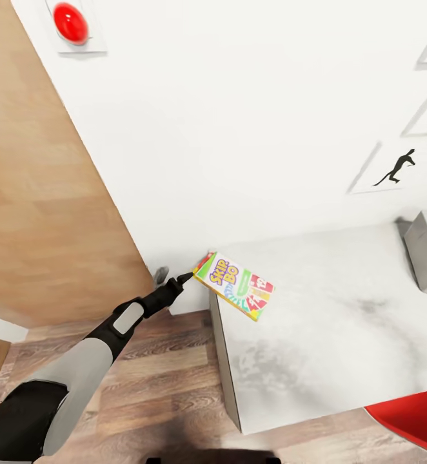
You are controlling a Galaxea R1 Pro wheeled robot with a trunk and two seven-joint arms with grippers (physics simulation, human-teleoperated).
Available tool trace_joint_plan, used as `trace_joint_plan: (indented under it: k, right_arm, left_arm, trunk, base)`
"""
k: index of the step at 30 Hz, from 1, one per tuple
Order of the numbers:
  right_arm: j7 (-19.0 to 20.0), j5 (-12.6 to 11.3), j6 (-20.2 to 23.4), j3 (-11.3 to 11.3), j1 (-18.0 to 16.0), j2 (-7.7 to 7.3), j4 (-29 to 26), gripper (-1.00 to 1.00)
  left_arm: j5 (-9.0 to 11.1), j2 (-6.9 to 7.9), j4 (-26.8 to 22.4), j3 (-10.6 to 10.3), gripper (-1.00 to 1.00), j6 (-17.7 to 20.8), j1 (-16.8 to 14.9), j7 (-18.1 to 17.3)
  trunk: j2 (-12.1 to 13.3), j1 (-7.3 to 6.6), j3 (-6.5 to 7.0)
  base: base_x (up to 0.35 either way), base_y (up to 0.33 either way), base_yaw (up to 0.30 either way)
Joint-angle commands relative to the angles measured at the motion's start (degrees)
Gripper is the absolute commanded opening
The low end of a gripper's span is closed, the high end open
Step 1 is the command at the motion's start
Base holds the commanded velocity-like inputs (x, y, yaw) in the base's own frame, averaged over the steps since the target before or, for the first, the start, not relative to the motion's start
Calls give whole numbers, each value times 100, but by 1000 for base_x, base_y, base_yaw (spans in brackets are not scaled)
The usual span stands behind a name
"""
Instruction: Put all the toys in the child's room - the three board games (two on the bed and one on the table), the two jigsaw puzzles on the table, and the tennis ball on the table - inside the toy box on the table in the child's room.
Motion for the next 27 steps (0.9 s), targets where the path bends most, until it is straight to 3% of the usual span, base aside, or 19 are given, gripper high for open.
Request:
trace_joint_plan:
  k: [1, 13, 27]
  right_arm:
    - [35, 28, 20, -5, -7, -1, 0, 100]
    - [35, 28, 20, -5, -7, -1, -1, 100]
    - [35, 28, 20, -3, -7, 3, -1, 100]
  left_arm:
    - [48, 3, 1, -16, 100, 31, -4, -5]
    - [48, 3, 1, -16, 100, 31, -4, -5]
    - [41, 25, 1, -15, 100, 57, -79, 87]
  trunk:
    - [-9, 3, -8]
    - [-9, 3, -9]
    - [-9, 3, -9]
  base:
    - [0, 0, -243]
    - [0, 0, -200]
    - [0, 0, -44]
